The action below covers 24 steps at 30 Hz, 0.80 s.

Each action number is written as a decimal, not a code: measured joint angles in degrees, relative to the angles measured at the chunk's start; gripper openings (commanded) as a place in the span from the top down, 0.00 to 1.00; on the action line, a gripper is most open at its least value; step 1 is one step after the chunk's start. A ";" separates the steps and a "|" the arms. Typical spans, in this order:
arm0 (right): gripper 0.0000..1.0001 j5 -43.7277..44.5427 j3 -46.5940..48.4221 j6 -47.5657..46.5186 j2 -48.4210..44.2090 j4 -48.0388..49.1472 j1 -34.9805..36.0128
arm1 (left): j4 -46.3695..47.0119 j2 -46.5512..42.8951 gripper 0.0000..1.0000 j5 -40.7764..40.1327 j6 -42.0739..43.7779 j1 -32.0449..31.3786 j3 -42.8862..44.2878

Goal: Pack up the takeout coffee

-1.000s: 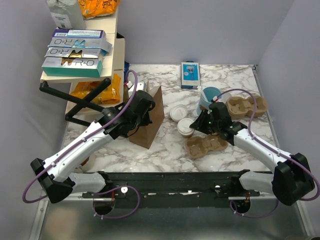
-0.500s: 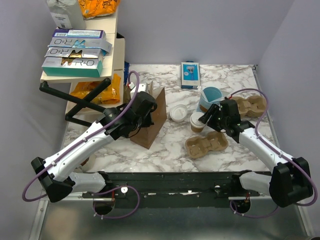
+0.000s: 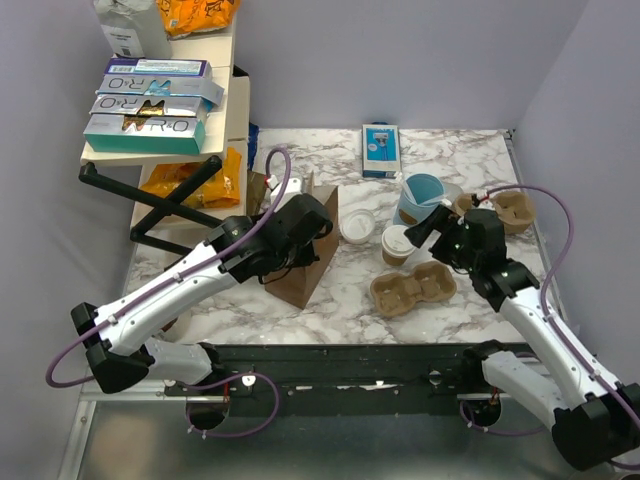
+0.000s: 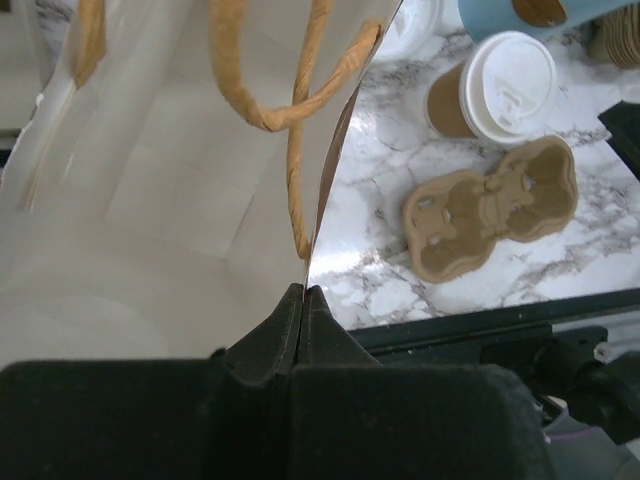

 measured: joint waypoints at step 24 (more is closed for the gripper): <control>0.00 -2.54 -3.10 -11.76 -8.31 -3.50 0.00 | -7.10 -1.09 0.01 -5.35 -3.93 -10.23 9.31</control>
